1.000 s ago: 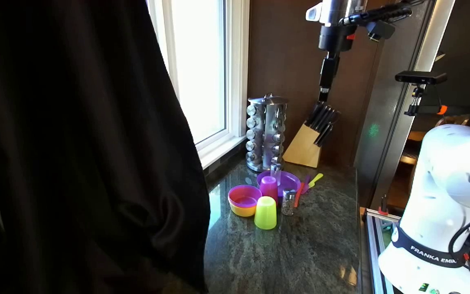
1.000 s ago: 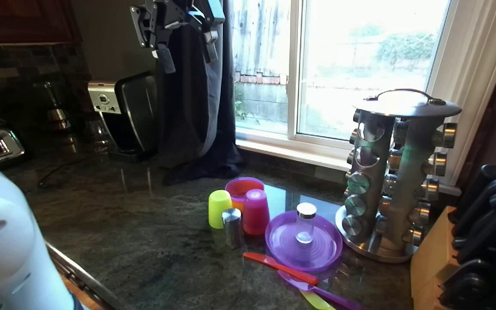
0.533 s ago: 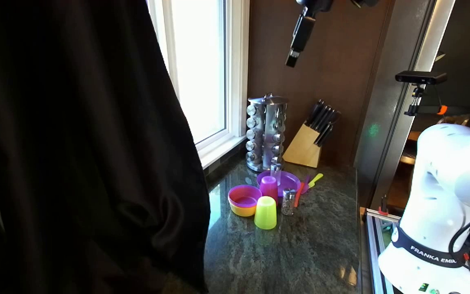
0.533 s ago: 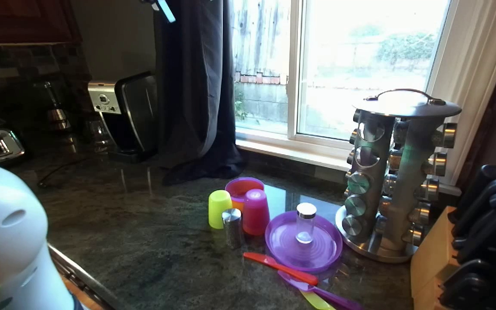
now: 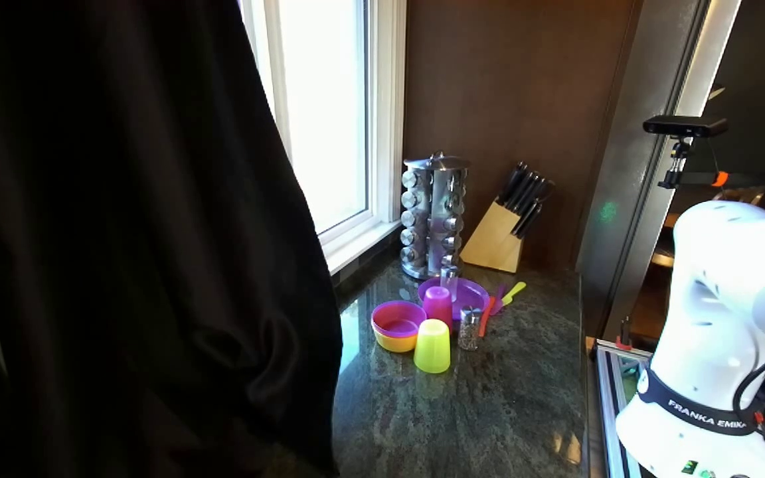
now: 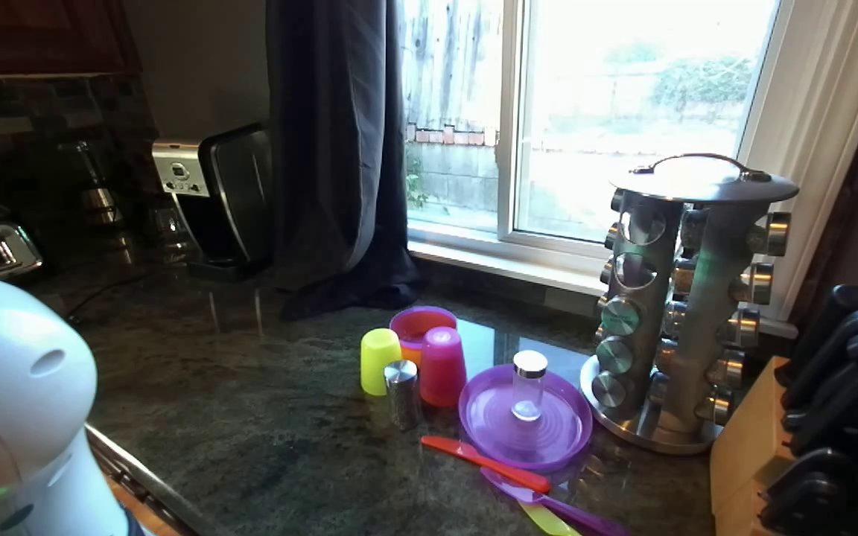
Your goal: Close the curtain fully
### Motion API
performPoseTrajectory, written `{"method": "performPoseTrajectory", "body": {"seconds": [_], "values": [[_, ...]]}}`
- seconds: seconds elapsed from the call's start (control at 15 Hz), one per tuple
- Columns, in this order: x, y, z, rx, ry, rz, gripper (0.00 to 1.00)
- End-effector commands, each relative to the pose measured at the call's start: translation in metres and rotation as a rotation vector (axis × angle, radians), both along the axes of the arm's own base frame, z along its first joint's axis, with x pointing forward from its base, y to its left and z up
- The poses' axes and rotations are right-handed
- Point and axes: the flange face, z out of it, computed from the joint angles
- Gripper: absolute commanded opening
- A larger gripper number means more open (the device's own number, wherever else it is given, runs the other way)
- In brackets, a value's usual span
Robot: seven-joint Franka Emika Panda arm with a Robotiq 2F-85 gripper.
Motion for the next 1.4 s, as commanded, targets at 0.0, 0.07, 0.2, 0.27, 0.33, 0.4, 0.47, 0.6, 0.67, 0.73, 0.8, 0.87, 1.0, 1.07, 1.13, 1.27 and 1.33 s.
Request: {"method": "performPoseTrajectory", "body": {"seconds": [0.0,0.07,0.2,0.27,0.33,0.4,0.47,0.6,0.67,0.73,0.8,0.87,1.0,1.07,1.13,1.27,1.33], "values": [[0.030,0.023,0.037,0.066,-0.124,0.146,1.00],[0.041,0.032,0.044,0.088,-0.166,0.184,1.00],[0.026,0.027,0.039,0.067,-0.155,0.141,1.00],[0.033,0.032,0.040,0.073,-0.162,0.153,1.00],[0.039,0.034,0.039,0.075,-0.161,0.157,1.00],[0.043,0.034,0.039,0.075,-0.159,0.158,1.00],[0.045,0.034,0.039,0.075,-0.159,0.158,1.00],[0.044,0.033,0.040,0.075,-0.162,0.159,1.00],[0.044,0.033,0.041,0.075,-0.164,0.160,1.00],[0.043,0.033,0.042,0.075,-0.165,0.160,1.00],[0.043,0.033,0.042,0.075,-0.166,0.160,1.00],[0.043,0.033,0.042,0.075,-0.166,0.161,1.00],[0.046,0.033,0.044,0.082,-0.191,0.162,1.00],[0.051,0.035,0.047,0.124,-0.197,0.152,1.00],[0.056,0.037,0.049,0.148,-0.216,0.139,1.00],[0.067,0.039,0.056,0.191,-0.250,0.122,1.00],[0.073,0.040,0.059,0.208,-0.271,0.116,1.00]]}}
